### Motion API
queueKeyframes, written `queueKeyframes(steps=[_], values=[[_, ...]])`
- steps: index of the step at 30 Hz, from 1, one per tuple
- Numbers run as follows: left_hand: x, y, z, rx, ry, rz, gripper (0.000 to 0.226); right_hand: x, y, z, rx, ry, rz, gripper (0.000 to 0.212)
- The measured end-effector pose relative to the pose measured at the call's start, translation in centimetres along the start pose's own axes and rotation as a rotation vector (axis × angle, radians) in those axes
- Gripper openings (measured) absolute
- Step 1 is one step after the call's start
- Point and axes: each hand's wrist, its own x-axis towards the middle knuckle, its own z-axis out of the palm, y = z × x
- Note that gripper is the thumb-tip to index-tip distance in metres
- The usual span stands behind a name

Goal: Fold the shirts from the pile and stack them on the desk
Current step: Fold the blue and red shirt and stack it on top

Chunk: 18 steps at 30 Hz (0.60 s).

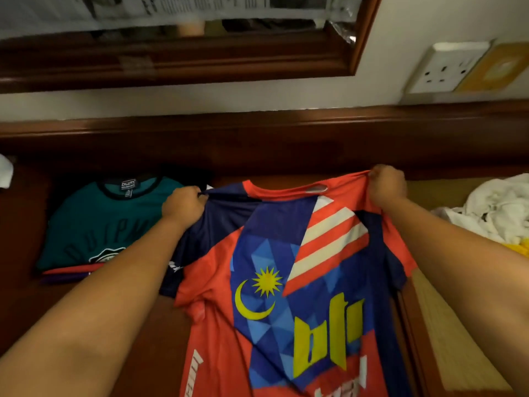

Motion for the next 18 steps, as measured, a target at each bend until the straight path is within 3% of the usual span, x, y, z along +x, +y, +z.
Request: queueKeyframes(steps=[4,8,13,18], values=[[-0.7,-0.3,3.1,0.003,0.226,0.108,0.034,-1.3,-0.3,2.6,0.238,-0.005,-0.018,0.035],[-8.2,-0.6,9.3,0.152,0.244,0.353,0.061,-11.0,2.7,6.8,0.260,-0.097,-0.185,0.043],[-19.9,-0.9,15.1,0.145,0.106,0.333,0.057,-22.0,8.5,10.6,-0.016,-0.176,-0.289,0.048],[-21.0,-2.4,16.0,0.170,-0.014,0.260,0.067,-22.2,11.9,9.8,-0.203,-0.305,-0.247,0.064]])
